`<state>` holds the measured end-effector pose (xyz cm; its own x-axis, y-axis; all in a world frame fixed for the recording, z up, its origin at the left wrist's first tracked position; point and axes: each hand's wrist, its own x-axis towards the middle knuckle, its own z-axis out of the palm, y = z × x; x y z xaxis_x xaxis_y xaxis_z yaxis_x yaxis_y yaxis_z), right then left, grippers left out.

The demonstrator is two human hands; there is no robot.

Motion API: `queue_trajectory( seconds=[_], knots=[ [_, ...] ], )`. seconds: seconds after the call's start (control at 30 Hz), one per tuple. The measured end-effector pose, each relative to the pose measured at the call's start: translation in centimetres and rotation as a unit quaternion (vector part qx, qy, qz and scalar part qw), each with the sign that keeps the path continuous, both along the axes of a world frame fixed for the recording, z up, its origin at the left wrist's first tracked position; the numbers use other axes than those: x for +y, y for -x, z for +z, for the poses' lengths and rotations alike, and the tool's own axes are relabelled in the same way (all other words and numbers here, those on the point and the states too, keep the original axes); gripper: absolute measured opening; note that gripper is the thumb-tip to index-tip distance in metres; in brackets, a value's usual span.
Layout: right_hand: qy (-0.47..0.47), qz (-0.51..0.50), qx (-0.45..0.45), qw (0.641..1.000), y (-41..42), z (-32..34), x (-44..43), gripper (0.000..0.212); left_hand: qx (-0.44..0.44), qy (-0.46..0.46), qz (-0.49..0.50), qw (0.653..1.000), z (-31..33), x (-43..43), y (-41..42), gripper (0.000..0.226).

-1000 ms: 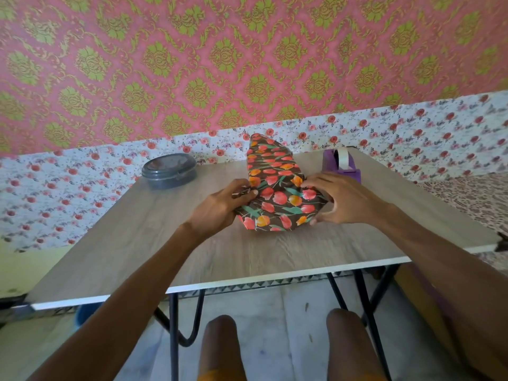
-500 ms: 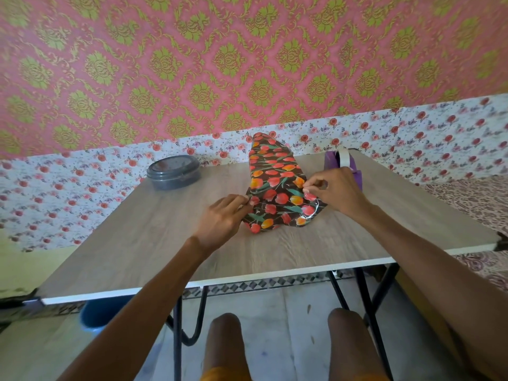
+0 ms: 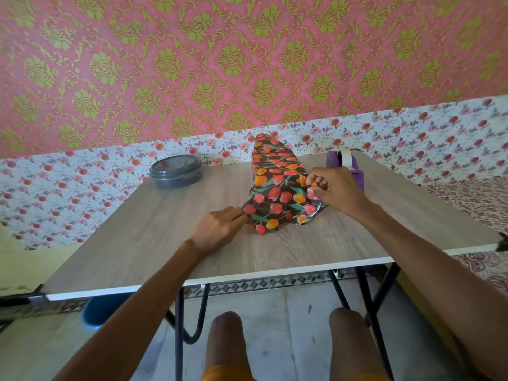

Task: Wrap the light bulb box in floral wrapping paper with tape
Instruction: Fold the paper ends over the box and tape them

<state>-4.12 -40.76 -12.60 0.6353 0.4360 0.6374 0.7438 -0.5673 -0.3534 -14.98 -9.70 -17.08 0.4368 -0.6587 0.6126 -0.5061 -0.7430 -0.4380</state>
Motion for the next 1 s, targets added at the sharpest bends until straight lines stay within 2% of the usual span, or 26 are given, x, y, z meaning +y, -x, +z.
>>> queue_trajectory(
  seconds=[0.07,0.13,0.27,0.33,0.4,0.47,0.5,0.67,0.83,1.0],
  knots=[
    [-0.001,-0.006,0.002,1.0,0.0,-0.2,-0.1,0.02,0.035,0.02,0.016,0.999,-0.2,1.0,0.2,0.011],
    [0.004,0.001,0.006,1.0,0.0,-0.2,0.0,0.022,0.069,0.065,0.033,0.995,0.3,1.3,0.5,0.007],
    [-0.004,-0.011,0.01,1.0,0.5,0.1,0.6,0.028,0.107,0.218,0.042,0.969,2.7,-0.5,1.0,0.006],
    [-0.022,-0.023,0.02,0.999,0.5,0.1,0.8,0.034,0.129,0.342,0.061,0.929,3.8,-2.2,0.2,0.012],
    [-0.06,-0.023,0.046,0.997,0.4,-0.1,0.7,0.035,0.216,0.45,0.091,0.862,4.9,-3.9,-1.2,0.032],
    [-0.104,-0.028,0.062,0.992,0.0,-0.3,0.7,0.026,0.298,0.505,0.125,0.801,5.4,-5.2,-2.7,0.042],
    [-0.123,-0.031,0.067,0.99,0.0,-0.3,0.7,0.021,0.301,0.514,0.14,0.791,5.4,-5.7,-3.2,0.042],
    [-0.164,-0.045,0.09,0.981,-0.2,-0.6,0.8,0.014,0.273,0.543,0.155,0.779,4.9,-5.9,-4.3,0.031],
    [-0.121,-0.061,0.033,0.99,-0.2,-0.4,0.6,0.011,0.258,0.489,0.153,0.819,5.7,-5.2,-4.0,0.02],
    [-0.105,-0.045,0.024,0.993,-0.3,-0.6,0.6,0.01,0.272,0.489,0.156,0.814,6.0,-5.7,-3.6,0.017]
  ],
)
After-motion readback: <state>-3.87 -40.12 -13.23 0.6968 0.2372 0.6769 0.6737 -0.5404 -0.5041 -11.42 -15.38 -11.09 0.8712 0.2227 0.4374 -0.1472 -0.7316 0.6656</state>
